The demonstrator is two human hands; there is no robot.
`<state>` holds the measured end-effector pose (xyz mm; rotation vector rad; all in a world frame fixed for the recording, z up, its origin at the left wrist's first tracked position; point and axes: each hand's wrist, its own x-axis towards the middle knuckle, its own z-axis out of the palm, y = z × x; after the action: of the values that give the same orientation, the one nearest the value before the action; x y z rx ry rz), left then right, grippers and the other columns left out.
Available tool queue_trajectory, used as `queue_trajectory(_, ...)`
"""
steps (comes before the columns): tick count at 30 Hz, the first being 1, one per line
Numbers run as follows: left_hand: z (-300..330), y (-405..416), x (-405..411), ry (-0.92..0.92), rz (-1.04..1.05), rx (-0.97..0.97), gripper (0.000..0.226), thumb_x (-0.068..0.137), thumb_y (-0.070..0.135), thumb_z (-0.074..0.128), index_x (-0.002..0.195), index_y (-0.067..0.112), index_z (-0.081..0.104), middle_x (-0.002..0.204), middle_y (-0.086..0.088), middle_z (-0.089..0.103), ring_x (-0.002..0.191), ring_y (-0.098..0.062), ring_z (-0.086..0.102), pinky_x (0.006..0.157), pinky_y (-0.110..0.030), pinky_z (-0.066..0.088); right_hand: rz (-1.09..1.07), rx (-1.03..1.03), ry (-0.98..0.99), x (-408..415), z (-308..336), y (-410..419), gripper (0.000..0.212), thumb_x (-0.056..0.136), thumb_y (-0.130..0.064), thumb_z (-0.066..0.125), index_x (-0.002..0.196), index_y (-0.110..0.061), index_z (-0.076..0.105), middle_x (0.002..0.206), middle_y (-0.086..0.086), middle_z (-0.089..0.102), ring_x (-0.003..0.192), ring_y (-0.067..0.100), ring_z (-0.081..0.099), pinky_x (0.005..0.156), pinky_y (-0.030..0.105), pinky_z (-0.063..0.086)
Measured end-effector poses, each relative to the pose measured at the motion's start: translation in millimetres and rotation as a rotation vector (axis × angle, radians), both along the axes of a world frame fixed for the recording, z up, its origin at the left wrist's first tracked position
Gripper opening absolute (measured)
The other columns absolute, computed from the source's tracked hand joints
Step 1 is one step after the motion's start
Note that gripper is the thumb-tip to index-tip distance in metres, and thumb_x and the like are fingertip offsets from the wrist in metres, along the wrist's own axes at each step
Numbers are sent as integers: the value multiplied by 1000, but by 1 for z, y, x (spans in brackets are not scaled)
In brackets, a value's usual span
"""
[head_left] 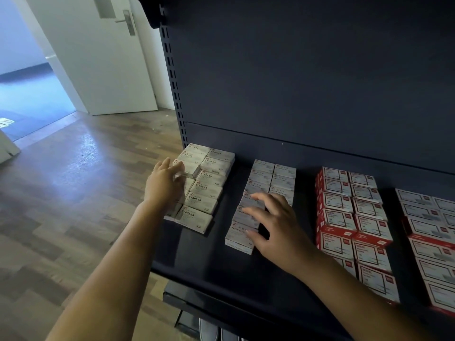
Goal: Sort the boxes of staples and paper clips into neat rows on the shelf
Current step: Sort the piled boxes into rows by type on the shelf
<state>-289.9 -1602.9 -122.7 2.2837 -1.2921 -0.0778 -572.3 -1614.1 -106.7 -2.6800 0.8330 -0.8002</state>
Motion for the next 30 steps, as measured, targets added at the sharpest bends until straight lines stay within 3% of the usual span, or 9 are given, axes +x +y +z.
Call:
queue_trajectory(4, 3, 25, -40, 0, -65, -111, 44, 93, 16, 54, 136, 16, 47, 149, -12, 31, 141, -31, 19, 113, -50, 21, -45, 43, -22, -13, -5, 2, 38, 74, -29, 60, 109, -14, 66, 121, 5, 53, 118, 15, 35, 95, 38, 35)
queue_trajectory(6, 4, 39, -68, -23, -159, -185, 41, 93, 13, 54, 133, 13, 50, 145, -15, 37, 138, -36, 24, 110, -54, 25, -73, 34, -34, -22, -4, 4, 37, 74, -27, 62, 107, -12, 67, 120, 6, 54, 118, 17, 36, 96, 40, 37)
queue_trajectory(10, 11, 54, -121, -168, -347, -224, 44, 89, 28, 41, 124, 8, 58, 133, -19, 51, 129, -42, 39, 100, -55, 32, -221, -100, -15, -47, 5, 6, 36, 73, -24, 62, 104, -8, 68, 117, 12, 57, 115, 25, 38, 92, 42, 34)
queue_trajectory(16, 21, 43, -191, -236, -510, -255, 43, 88, 27, 42, 125, 11, 57, 130, -17, 55, 128, -39, 42, 96, -58, 41, -384, -67, -58, -103, 18, -2, 37, 78, -25, 62, 110, -6, 65, 118, 13, 54, 115, 27, 35, 92, 44, 32)
queue_trajectory(21, 28, 22, -253, -230, -672, -269, 44, 88, 28, 41, 128, 12, 52, 131, -16, 54, 126, -40, 43, 96, -58, 41, -525, -38, -78, -172, 19, -11, 39, 76, -16, 73, 112, -4, 64, 119, 17, 54, 113, 40, 41, 88, 47, 35)
queue_trajectory(24, 31, 10, -296, -205, -745, -254, 43, 89, 26, 40, 129, 14, 50, 133, -16, 51, 129, -39, 41, 98, -58, 40, -619, -8, -99, -225, 20, -14, 40, 74, -22, 64, 109, -3, 65, 118, 19, 55, 110, 43, 43, 87, 45, 35)
queue_trajectory(26, 34, 3, -328, -210, -784, -250, 42, 89, 26, 40, 126, 12, 54, 132, -15, 53, 127, -39, 43, 96, -57, 41, -677, 25, -112, -262, 20, -15, 41, 73, -22, 62, 110, -5, 65, 119, 18, 55, 109, 44, 44, 85, 50, 37)
queue_trajectory(30, 36, -11, -396, -155, -908, -255, 41, 89, 27, 41, 120, 10, 60, 129, -13, 55, 124, -39, 46, 92, -58, 45, -799, 30, -85, -335, 15, -14, 36, 74, -14, 73, 109, -7, 67, 117, 18, 58, 108, 45, 47, 85, 54, 38)
